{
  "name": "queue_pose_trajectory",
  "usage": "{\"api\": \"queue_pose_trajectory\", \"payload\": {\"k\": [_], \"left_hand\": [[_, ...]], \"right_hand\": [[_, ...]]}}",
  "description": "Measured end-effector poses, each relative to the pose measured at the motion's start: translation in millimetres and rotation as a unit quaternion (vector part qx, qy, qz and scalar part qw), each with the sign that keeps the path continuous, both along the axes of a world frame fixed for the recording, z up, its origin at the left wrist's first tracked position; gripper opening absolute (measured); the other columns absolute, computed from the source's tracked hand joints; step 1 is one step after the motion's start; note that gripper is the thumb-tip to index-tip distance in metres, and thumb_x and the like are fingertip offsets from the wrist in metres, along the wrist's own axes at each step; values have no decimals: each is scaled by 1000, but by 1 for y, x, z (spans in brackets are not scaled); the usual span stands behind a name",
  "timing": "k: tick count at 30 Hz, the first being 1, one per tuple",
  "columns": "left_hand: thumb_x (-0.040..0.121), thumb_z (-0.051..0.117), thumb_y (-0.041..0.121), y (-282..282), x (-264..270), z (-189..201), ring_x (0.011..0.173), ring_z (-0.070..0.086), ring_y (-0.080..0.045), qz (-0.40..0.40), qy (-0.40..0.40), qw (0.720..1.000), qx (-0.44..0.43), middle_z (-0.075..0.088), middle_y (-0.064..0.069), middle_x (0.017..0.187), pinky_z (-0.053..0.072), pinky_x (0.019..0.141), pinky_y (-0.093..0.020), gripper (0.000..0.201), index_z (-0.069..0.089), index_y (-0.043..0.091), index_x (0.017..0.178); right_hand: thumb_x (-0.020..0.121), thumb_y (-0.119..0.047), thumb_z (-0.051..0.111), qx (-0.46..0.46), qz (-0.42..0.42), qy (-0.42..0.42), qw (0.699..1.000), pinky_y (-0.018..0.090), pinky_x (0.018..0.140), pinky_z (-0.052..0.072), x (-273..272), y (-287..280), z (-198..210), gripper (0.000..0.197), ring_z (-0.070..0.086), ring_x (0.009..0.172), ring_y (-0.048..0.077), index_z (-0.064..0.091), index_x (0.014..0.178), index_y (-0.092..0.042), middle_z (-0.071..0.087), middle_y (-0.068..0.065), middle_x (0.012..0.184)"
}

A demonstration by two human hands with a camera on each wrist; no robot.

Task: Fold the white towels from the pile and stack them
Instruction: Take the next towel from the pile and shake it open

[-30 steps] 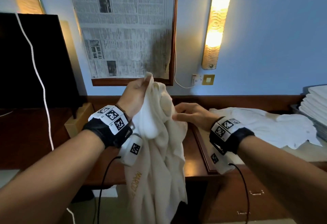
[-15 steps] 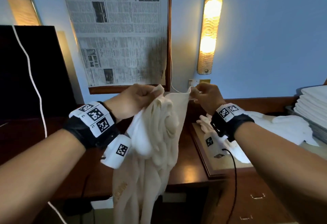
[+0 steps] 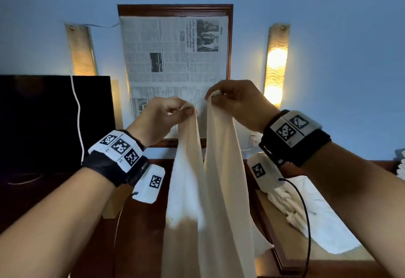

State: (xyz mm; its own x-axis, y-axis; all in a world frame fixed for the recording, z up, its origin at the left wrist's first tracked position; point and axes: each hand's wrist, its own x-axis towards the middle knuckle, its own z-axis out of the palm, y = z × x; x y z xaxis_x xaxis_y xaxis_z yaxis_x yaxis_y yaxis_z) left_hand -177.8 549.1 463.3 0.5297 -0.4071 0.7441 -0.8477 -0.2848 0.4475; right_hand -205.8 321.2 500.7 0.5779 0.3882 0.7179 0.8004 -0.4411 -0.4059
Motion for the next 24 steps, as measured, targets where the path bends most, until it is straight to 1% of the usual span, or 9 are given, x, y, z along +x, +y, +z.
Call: {"api": "queue_pose_trajectory", "payload": {"k": [2,4,7,10,14,17,20,22,24], "left_hand": [[88,64,24,-5,-5,5,77,64,0,-10,23,997,-73,73,10,83,49,76,-17,14,74,16,94],[82,69,21,-11,-11,11,78,66,-1,-31,58,987,-149,74,14,79,51,78,-17,10,74,16,90],[79,71,18,-15,-15,18,82,67,-9,-59,78,972,-213,74,6,83,57,84,-28,13,73,10,89],[85,74,12,-18,-15,24,88,64,-23,-110,97,961,-235,70,-11,92,57,87,-42,2,76,13,86],[85,72,14,-28,-13,25,76,66,-12,-144,107,954,-240,72,4,78,55,73,-30,14,79,23,76],[83,66,23,-35,-16,26,79,66,-11,-153,143,944,-255,73,6,78,53,77,-30,16,79,26,74],[81,66,30,-41,-16,26,84,68,-12,-162,166,940,-249,75,6,82,54,79,-31,15,79,26,74],[86,63,27,-44,-17,25,83,69,-11,-167,178,939,-243,75,6,82,55,74,-27,19,78,25,74],[96,57,17,-46,-15,22,80,68,-11,-172,196,933,-249,73,4,81,55,71,-25,27,76,21,77]], "right_hand": [[94,-8,61,1,16,-8,1000,18,83,50,-4,8,9,11,64,88,4,72,97,-11,70,-5,92],[89,-9,70,22,35,15,999,25,79,55,-8,12,18,3,67,83,10,71,92,-11,71,-2,88],[83,-7,77,57,54,57,995,19,63,50,-15,12,28,5,65,68,7,72,83,-9,71,-3,75],[85,-10,76,49,37,40,997,12,58,46,-21,10,32,4,62,62,-1,75,82,-13,71,-11,68],[85,-9,75,84,48,36,995,16,63,52,-25,9,35,3,66,69,3,76,85,-12,73,-10,71],[85,-9,75,100,53,32,993,17,65,52,-26,9,34,3,66,72,5,75,88,-10,72,-9,74],[85,-10,75,117,61,35,991,25,69,57,-25,7,32,8,67,78,12,76,92,-6,74,0,81],[85,-10,75,123,62,33,990,28,71,58,-25,6,31,9,68,79,14,76,93,-6,74,1,83],[85,-10,75,134,60,29,989,29,72,59,-25,6,28,8,68,80,14,76,92,-7,74,0,83]]}}
